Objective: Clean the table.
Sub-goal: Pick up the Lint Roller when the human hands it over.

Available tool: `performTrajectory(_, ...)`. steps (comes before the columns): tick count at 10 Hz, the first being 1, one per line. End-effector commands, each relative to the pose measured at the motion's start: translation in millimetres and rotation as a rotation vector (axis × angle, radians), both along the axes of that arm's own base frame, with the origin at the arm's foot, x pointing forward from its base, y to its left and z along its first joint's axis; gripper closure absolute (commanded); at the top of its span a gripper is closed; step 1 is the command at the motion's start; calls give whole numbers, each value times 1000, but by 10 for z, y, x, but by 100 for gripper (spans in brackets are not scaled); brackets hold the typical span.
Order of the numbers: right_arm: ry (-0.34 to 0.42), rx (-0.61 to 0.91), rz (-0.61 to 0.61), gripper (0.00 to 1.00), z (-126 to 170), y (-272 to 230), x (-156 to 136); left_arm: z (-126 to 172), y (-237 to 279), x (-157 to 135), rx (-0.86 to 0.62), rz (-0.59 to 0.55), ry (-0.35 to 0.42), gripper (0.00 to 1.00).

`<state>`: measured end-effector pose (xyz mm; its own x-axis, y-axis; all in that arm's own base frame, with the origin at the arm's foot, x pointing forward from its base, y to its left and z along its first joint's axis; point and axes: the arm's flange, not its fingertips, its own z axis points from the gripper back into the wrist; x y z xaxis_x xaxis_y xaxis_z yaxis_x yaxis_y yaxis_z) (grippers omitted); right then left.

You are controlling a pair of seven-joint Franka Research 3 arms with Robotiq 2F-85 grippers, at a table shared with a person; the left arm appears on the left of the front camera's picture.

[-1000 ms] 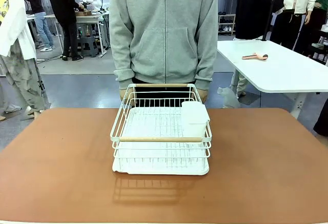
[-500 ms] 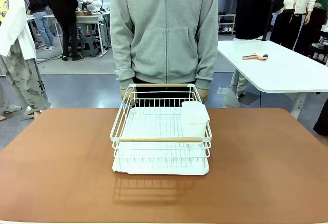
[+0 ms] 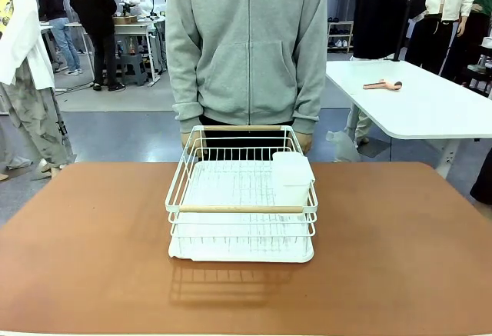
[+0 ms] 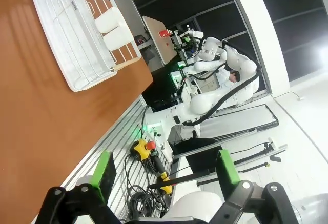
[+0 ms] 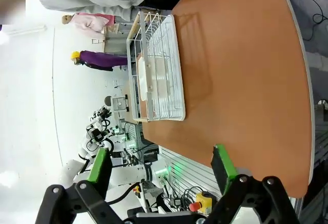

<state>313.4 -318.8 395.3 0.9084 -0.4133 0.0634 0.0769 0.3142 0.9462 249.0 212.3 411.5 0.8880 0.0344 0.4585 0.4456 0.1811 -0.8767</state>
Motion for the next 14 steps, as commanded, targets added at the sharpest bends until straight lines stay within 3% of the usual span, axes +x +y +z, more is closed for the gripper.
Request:
performTrajectory(1, 18, -10, 8, 0, 70, 47, 35, 0, 45, -36, -5, 15, -4, 0)
performTrajectory(14, 18, -10, 8, 0, 70, 47, 35, 0, 45, -36, -5, 15, -4, 0)
